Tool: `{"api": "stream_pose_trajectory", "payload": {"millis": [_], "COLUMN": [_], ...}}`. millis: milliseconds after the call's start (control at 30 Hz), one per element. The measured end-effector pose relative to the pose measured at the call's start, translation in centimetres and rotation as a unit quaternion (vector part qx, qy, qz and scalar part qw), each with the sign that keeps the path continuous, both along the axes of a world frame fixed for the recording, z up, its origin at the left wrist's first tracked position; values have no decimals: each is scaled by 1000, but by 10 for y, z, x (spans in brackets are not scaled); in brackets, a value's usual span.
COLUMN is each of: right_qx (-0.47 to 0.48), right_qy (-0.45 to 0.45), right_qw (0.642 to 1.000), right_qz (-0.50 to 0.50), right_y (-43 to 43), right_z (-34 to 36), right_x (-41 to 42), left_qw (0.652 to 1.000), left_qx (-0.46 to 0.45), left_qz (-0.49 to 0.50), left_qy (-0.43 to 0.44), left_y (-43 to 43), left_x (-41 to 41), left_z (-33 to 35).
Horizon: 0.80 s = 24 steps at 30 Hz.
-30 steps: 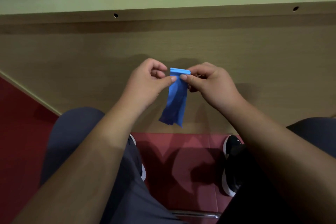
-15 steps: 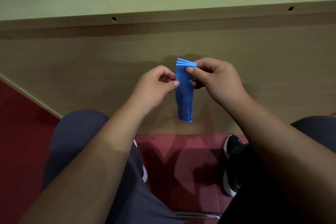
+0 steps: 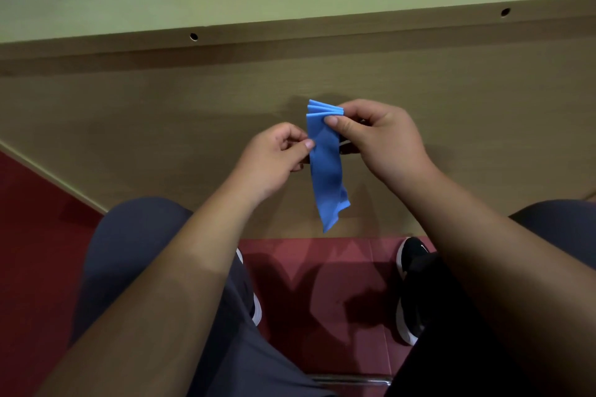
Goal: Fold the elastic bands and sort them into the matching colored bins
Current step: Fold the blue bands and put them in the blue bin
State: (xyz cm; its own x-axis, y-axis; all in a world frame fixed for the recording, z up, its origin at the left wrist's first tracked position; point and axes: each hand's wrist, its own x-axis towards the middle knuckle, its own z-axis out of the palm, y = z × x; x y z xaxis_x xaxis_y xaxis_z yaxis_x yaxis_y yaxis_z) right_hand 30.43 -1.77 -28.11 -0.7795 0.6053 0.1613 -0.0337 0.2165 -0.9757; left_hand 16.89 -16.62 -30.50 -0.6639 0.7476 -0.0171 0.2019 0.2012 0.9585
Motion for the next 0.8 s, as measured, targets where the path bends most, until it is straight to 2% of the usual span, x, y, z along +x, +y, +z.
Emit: {"api": "stream_pose_trajectory", "payload": {"millis": [167, 800], "right_qx": [-29, -10], "right_qy": [11, 11], "right_qw": [1000, 999], "right_qz": [-2, -34], "right_y": [0, 5], "right_z": [3, 2], "right_x": [0, 0], "left_qw": [999, 998], "left_qx": [2, 33], "left_qz": [11, 52], "left_qy": [-38, -18], "left_y": [5, 2], "left_x": [5, 11], "left_z": [-3, 5]}}
